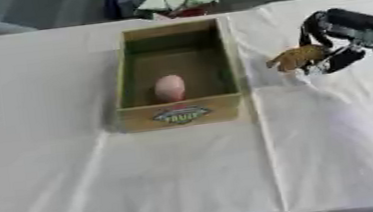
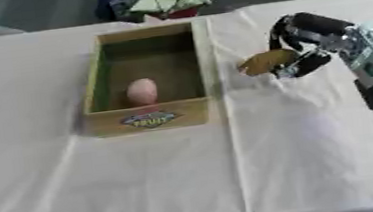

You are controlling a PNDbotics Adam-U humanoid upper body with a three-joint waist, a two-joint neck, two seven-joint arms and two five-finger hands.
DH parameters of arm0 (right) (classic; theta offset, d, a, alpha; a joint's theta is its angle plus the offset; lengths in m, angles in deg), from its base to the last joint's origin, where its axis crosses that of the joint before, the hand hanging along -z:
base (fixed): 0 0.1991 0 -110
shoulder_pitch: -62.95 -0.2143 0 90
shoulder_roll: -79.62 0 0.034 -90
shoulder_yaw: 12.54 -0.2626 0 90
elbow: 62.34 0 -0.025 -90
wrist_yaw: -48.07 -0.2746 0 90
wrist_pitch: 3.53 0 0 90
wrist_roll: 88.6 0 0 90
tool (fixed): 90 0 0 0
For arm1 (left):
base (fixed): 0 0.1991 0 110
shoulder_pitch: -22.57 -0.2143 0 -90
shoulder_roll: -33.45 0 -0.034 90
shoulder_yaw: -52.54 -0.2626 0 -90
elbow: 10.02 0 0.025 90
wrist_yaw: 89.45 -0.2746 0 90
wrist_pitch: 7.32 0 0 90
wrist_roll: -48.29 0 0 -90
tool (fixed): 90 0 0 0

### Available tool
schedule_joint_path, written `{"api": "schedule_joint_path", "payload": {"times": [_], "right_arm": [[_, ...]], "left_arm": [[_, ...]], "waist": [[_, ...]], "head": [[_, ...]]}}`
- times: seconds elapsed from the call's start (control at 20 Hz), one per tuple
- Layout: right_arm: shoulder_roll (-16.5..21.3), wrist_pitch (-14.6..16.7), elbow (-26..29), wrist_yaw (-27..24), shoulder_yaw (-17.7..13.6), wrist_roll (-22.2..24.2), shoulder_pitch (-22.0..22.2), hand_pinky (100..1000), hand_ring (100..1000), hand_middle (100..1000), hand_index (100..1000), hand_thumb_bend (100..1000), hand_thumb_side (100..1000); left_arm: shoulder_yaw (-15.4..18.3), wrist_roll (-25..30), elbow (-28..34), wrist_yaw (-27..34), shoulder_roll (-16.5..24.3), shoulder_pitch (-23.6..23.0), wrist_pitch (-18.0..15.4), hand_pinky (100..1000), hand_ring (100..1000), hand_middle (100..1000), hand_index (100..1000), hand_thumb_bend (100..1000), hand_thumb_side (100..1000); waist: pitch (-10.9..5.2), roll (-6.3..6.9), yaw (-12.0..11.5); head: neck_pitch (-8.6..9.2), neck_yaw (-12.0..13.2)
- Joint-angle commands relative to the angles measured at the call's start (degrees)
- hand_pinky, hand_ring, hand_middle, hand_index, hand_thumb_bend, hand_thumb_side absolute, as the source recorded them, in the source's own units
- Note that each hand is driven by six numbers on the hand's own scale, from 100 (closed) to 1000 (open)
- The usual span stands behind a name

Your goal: Pick up objects on the table and place them in the box.

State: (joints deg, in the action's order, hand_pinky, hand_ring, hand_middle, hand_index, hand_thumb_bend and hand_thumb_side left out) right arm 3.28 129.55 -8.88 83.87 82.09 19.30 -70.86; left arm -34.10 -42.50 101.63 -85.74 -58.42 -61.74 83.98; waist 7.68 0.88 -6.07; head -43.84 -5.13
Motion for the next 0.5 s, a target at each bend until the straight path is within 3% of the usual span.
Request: {"api": "schedule_joint_path", "payload": {"times": [0.05, 0.5], "right_arm": [[1.4, -0.4, 2.9, -3.8, -0.1, 1.6, -2.4, 270, 207, 398, 504, 272, 130], [-1.2, -0.7, 5.3, -11.1, 1.9, 7.5, -9.1, 278, 213, 402, 511, 304, 137]], "left_arm": [[0.5, 0.1, 0.6, -0.2, 0.9, 0.1, 0.0, 533, 580, 561, 781, 178, 844], [0.2, 0.6, 0.5, -0.2, 1.0, 0.1, 0.1, 531, 580, 560, 780, 179, 845]], "waist": [[-1.00, -0.19, -0.1], [-1.40, -0.71, -1.0]], "head": [[-0.28, 0.0], [-0.28, -0.5]]}}
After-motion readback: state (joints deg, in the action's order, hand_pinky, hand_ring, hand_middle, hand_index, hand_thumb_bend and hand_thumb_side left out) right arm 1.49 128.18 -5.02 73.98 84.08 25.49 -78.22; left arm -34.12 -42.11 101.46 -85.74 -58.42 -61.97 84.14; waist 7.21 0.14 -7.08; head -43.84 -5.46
